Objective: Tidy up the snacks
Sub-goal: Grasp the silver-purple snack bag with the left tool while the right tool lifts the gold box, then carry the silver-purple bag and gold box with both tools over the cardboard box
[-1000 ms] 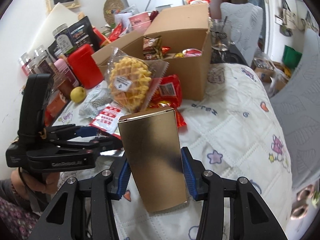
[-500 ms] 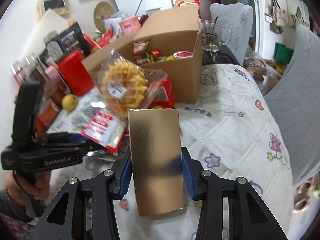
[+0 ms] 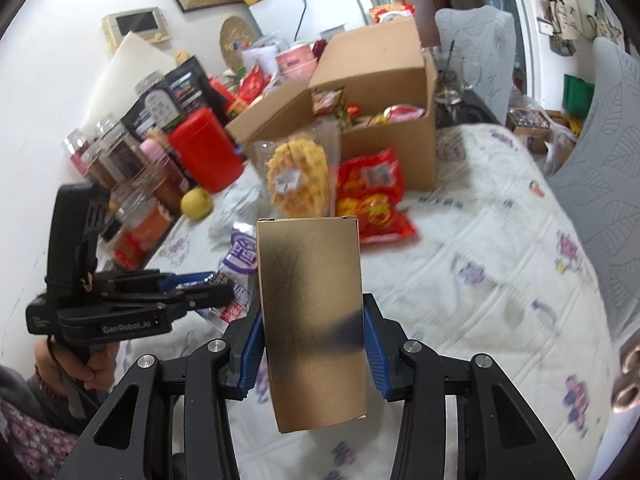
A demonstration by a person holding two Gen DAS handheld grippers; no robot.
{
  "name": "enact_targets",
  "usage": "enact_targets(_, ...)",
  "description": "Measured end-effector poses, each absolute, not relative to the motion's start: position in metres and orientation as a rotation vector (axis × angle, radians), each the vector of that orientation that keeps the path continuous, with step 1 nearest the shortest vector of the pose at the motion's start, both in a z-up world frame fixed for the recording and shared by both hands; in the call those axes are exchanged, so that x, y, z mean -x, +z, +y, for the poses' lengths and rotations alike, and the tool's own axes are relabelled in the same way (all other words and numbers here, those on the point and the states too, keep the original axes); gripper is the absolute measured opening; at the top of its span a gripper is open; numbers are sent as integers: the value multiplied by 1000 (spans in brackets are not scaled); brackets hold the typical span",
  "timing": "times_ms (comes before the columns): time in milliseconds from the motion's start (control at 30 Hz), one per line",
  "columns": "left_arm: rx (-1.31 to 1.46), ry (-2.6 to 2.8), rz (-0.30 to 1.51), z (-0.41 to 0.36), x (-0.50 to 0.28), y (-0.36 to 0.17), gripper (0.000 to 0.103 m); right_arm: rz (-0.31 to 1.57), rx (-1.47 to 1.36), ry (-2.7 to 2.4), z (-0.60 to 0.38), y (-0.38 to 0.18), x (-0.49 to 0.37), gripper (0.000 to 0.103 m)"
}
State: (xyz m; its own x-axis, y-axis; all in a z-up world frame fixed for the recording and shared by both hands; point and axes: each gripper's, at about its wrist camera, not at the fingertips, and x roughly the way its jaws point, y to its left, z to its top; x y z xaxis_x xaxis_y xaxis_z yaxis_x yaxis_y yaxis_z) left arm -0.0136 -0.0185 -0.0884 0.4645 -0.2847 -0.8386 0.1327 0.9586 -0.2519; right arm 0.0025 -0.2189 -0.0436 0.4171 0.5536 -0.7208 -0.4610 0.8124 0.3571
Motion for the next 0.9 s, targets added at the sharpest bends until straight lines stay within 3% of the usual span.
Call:
enact_targets(300,151,-225,1125,-3,27,-106,32,992,-33,578,-195,-62,22,44)
enact_targets(533,186,-217,1159,3,20,-121,56,1010,5,532,-184,-70,23,45)
enact_targets(900,116,-136,1100,-7,2,-122,58,1072,0,504,-178,-89,24,50)
